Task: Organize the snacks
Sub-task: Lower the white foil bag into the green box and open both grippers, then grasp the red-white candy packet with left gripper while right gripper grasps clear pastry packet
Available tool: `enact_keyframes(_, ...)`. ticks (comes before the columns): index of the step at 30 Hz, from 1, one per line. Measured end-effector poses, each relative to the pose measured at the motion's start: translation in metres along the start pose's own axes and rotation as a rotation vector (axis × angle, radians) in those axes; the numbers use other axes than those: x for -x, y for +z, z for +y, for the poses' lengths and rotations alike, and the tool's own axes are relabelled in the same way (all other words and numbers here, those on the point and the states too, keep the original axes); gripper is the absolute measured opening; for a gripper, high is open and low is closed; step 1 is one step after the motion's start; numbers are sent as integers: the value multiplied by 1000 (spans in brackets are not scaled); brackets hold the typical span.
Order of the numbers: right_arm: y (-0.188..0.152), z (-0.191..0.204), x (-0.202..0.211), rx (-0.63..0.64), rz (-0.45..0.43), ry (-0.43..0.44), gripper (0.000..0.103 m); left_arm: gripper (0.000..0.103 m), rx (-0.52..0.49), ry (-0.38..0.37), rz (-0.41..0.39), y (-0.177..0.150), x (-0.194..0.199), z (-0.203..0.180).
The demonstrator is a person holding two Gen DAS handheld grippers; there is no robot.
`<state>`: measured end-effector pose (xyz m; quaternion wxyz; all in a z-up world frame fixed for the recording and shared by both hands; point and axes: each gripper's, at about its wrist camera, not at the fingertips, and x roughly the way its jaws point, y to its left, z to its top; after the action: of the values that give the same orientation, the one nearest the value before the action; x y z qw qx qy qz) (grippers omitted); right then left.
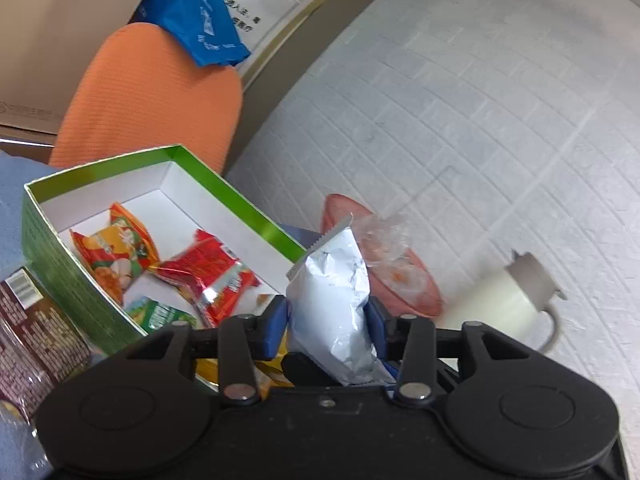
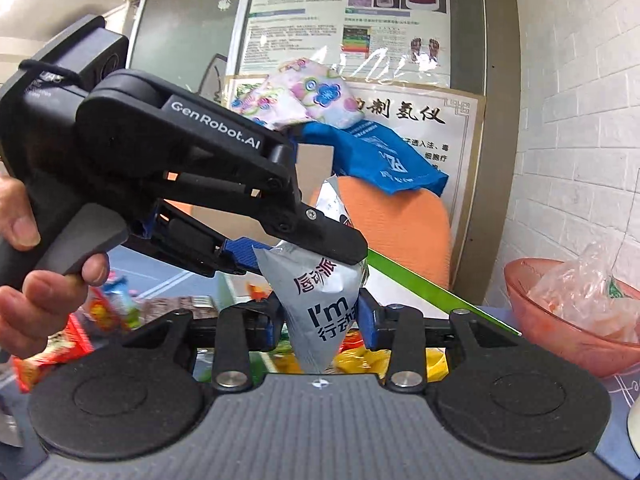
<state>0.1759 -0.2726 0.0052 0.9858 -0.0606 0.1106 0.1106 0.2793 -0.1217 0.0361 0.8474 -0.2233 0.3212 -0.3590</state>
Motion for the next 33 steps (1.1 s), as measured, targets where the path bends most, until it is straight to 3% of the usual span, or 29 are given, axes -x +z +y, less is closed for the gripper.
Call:
enact_keyframes(3,-6,-3,-21,26,83,-42,77,103,-35,159,-8,-4,-8,4)
enact_keyframes(4,-9,-4,-25,31,104,-55,99,103,-39,208,-18,-7,-6,6)
enact_keyframes(5,-12,-4,-24,31,102,-65,103,103,-53,198,-34,-10,-2,9)
enact_keyframes(15,-16,2,47,-49,20,-14,103,103,-83,162,-73,-28,77,-13)
enact_keyframes(19,-15,14,77,-91,3,70,103,103,-82,189,-73,-45,123,-27)
enact_keyframes(23,-18,33,97,-81,24,145,103,103,-78,152,-107,-66,176,-31)
enact_keyframes(28,-29,61,109,-38,76,225,103,103,-141,282,-119,-102,227,-28)
enact_keyframes(33,-40,83,113,-16,133,289,103,103,-135,376,-74,-149,244,-11)
